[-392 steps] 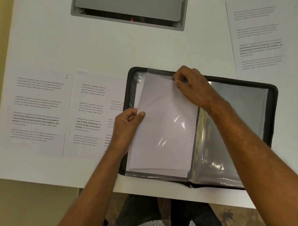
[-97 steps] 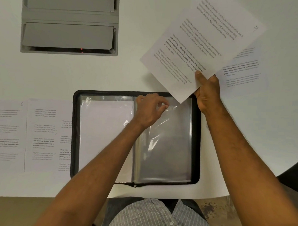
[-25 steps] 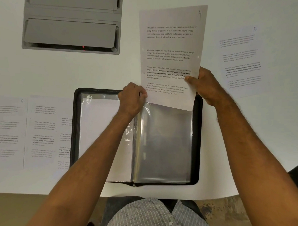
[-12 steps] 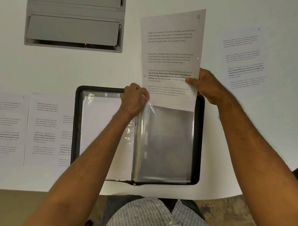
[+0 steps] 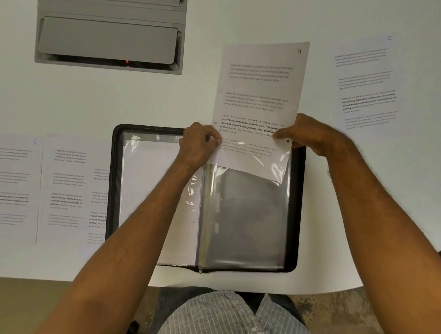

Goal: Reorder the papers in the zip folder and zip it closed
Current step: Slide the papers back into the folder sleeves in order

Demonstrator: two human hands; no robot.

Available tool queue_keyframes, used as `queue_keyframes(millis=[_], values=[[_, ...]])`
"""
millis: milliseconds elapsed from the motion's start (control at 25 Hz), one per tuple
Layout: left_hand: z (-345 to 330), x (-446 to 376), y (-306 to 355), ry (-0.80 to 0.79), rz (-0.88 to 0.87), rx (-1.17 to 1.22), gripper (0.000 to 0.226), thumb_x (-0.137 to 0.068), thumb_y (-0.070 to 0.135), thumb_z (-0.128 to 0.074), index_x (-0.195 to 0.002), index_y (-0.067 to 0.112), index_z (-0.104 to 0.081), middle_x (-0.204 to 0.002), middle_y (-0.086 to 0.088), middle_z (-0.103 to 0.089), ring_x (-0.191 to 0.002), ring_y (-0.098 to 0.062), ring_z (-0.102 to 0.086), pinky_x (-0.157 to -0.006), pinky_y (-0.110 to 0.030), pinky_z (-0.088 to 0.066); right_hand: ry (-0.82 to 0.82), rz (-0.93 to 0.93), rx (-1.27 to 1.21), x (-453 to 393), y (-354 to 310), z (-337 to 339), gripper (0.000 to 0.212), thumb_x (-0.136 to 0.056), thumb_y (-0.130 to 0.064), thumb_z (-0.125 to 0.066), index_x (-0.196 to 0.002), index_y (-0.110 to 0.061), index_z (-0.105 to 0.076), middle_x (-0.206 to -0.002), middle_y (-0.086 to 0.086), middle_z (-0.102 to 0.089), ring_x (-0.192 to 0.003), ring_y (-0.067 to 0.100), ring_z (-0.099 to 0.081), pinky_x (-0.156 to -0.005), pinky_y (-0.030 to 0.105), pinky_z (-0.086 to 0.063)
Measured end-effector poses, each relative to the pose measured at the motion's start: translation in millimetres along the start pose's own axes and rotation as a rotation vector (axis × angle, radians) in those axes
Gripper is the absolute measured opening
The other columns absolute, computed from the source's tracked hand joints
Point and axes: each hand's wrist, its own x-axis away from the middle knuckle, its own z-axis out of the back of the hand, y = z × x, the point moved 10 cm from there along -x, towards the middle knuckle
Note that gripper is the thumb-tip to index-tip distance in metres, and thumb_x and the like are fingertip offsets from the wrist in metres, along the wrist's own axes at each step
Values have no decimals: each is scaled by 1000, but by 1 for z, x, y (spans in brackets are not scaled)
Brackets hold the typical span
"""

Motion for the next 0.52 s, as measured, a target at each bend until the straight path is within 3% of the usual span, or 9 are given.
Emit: queue_keyframes(millis=[160, 280, 400, 520], values=[[-2, -4, -4, -12, 21, -40, 21, -88, 27, -76, -76, 39, -65, -94, 1, -70, -91, -18, -64, -86, -45, -55, 138, 126, -165, -3, -10, 6, 35, -97, -32, -71, -130, -23, -63, -117, -8, -72, -102, 12, -72, -86, 29, -60], [-2, -3, -1, 7, 11, -24, 19, -87, 27, -77, -77, 38, -67, -97, 4, -70, -92, -17, -65, -86, -43, -56, 309, 217, -293, -4, -17, 22, 30, -103, -28, -63, -131, -17, -65, -115, -7, -73, -97, 8, -74, -81, 25, -61], [-4, -3, 2, 29, -10, 15, 19, -87, 22, -77, -76, 35, -70, -99, 9, -70, -95, -13, -66, -87, -41, -56, 207, 187, -235, -10, -14, 19, 31, -102, -27, -64, -132, -17, -64, -117, -6, -74, -98, 10, -75, -79, 25, -62], [-9, -3, -1, 18, -8, 42, 18, -86, 29, -75, -75, 40, -67, -99, 7, -69, -90, -11, -65, -86, -45, -58, 94, 97, -174, -12, -4, 15, 27, -101, -22, -66, -128, -21, -65, -114, -7, -74, -97, 10, -74, -71, 22, -60]])
